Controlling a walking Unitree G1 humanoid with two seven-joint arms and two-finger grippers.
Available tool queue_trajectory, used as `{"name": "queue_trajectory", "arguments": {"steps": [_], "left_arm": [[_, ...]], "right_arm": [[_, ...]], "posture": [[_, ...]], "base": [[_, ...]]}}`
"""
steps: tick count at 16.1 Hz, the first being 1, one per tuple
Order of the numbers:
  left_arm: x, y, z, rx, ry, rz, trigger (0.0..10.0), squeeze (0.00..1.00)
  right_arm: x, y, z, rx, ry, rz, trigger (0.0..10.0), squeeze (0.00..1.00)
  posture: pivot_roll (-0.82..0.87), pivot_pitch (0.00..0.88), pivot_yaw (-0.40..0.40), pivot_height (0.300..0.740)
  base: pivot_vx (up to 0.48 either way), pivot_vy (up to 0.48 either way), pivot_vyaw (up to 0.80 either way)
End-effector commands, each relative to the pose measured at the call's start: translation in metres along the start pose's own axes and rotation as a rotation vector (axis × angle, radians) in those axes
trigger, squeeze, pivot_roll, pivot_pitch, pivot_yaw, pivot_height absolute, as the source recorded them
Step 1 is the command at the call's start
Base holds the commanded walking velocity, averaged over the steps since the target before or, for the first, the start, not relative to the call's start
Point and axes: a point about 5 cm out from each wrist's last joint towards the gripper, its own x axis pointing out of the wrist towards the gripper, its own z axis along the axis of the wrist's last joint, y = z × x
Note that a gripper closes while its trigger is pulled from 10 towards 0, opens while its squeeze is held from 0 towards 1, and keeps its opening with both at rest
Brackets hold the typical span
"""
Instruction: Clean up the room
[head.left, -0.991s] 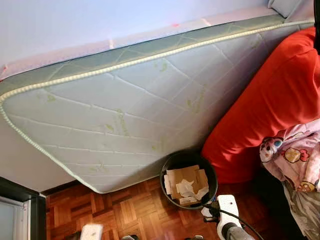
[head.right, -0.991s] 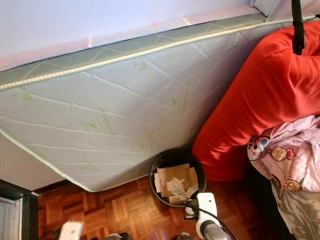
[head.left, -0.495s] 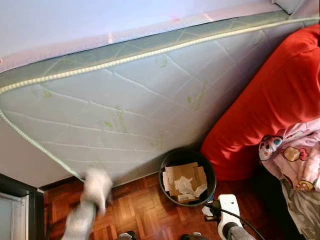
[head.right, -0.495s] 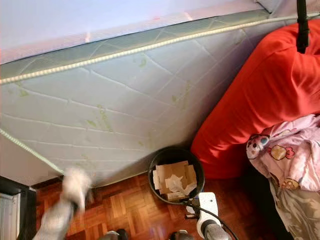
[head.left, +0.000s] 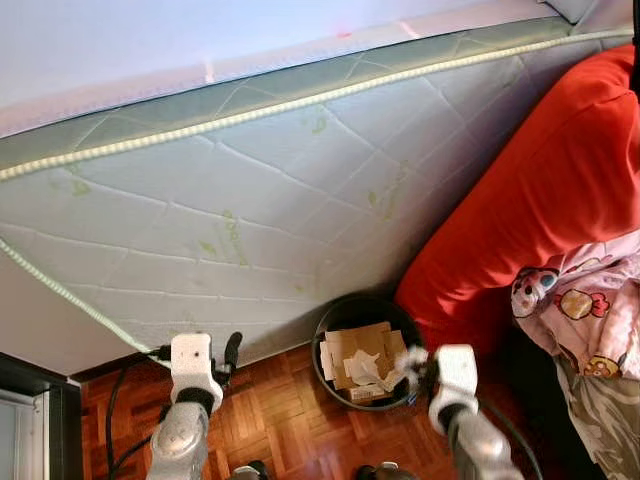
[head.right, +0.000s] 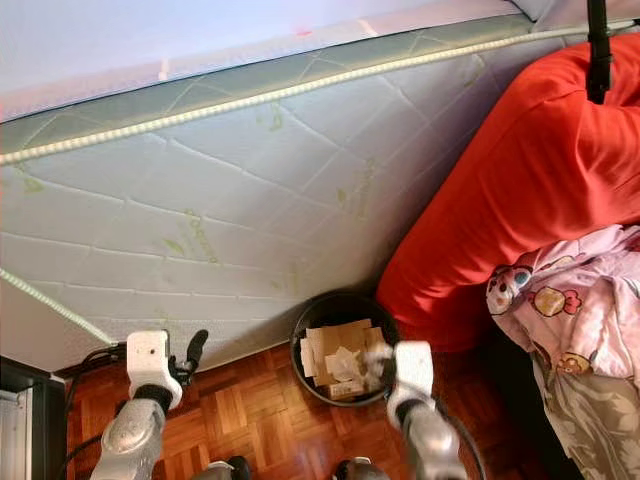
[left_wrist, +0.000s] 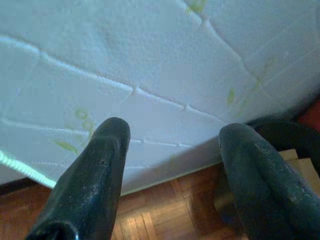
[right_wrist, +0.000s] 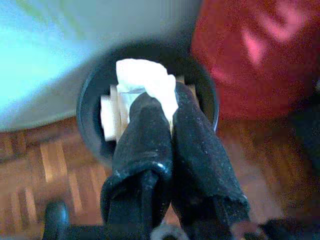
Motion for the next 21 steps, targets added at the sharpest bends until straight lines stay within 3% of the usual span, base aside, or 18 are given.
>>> {"name": "queue_trajectory", "arguments": {"steps": [1, 3, 5, 7, 15, 21], "left_arm": [[-0.008, 0.002, -0.008, -0.014, 0.024, 0.019, 10.0, 0.00], [-0.013, -0.002, -0.007, -0.018, 0.014, 0.007, 10.0, 0.00], [-0.013, -0.006, -0.005, -0.033, 0.002, 0.002, 10.0, 0.00], [-0.012, -0.009, -0.003, -0.034, -0.009, 0.001, 10.0, 0.00], [-0.008, -0.013, 0.001, -0.033, -0.013, -0.023, 10.0, 0.00], [-0.006, -0.016, 0.003, -0.039, -0.013, -0.037, 10.0, 0.00]], "right_arm": [[-0.001, -0.003, 0.003, 0.011, -0.038, -0.008, 10.0, 0.00], [0.002, -0.007, 0.026, 0.023, -0.171, -0.035, 10.0, 0.00], [0.000, -0.005, 0.034, 0.001, -0.248, -0.028, 10.0, 0.00], [-0.002, -0.002, 0.032, -0.023, -0.249, -0.034, 10.0, 0.00], [-0.006, 0.014, 0.034, -0.010, -0.283, -0.008, 10.0, 0.00], [-0.007, 0.010, 0.034, -0.010, -0.275, -0.026, 10.0, 0.00]], "posture": [[-0.05, 0.235, -0.029, 0.726], [-0.05, 0.229, -0.028, 0.726], [-0.06, 0.220, -0.030, 0.726], [-0.06, 0.210, -0.031, 0.721], [-0.06, 0.194, -0.026, 0.634], [-0.06, 0.220, -0.028, 0.634]], "base": [[0.000, 0.000, 0.00], [0.000, 0.000, 0.00], [0.000, 0.000, 0.00], [0.000, 0.000, 0.00], [0.000, 0.000, 0.00], [0.000, 0.000, 0.00]]}}
